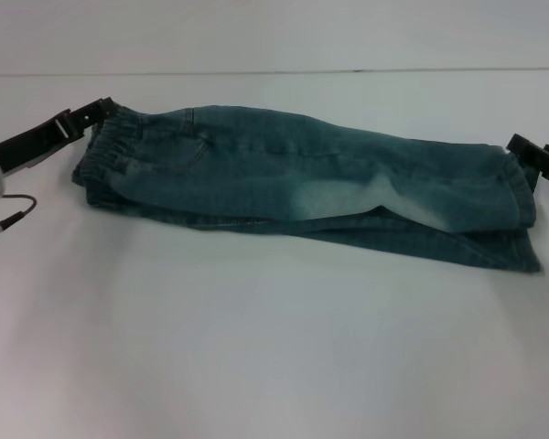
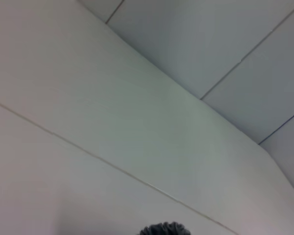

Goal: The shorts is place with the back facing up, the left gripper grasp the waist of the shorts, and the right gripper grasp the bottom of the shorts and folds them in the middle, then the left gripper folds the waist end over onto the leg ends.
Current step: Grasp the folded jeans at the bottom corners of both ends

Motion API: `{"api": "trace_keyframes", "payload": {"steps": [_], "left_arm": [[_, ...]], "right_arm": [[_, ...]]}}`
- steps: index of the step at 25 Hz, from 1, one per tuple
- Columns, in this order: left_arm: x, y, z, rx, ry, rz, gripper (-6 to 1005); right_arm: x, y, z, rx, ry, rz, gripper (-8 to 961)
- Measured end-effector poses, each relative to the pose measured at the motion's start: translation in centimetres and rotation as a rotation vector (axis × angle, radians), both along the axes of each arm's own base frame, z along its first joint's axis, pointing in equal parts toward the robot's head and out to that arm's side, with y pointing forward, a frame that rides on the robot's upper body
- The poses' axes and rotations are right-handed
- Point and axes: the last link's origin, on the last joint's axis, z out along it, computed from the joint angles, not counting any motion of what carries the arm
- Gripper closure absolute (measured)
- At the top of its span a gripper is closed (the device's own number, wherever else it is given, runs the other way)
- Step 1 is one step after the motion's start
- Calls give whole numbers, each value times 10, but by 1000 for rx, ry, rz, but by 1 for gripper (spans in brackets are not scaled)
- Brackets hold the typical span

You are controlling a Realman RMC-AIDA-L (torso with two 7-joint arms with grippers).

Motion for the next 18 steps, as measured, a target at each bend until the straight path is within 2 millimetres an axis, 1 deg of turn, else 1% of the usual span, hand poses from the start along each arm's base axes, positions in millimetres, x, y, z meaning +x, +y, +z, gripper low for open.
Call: {"api": "trace_keyframes", "payload": {"steps": [2, 3, 6, 8, 10, 11, 14, 18], "left_arm": [[-4, -7, 6, -13, 5, -22, 197], [-6, -11, 10, -27, 16, -41, 172], [-9, -17, 14, -55, 42, -62, 97], [-12, -20, 17, -82, 62, -63, 47], [-16, -23, 19, -107, 70, -47, 48], [-18, -24, 19, -128, 71, -30, 48], [-21, -26, 17, -192, 66, 32, 49], [-17, -21, 20, -248, 38, 101, 53]], "right_arm": [[-7, -4, 6, -4, 25, 66, 429], [-11, -7, 10, -7, 39, 114, 392], [-37, -23, 26, -30, 75, 343, 288], [-55, -36, 37, -75, 78, 500, 223], [-67, -47, 44, -150, 71, 618, 159], [-71, -51, 46, -192, 64, 667, 162], [-84, -66, 48, -395, 54, 791, 169], [-88, -69, 40, -580, 22, 781, 171]]}}
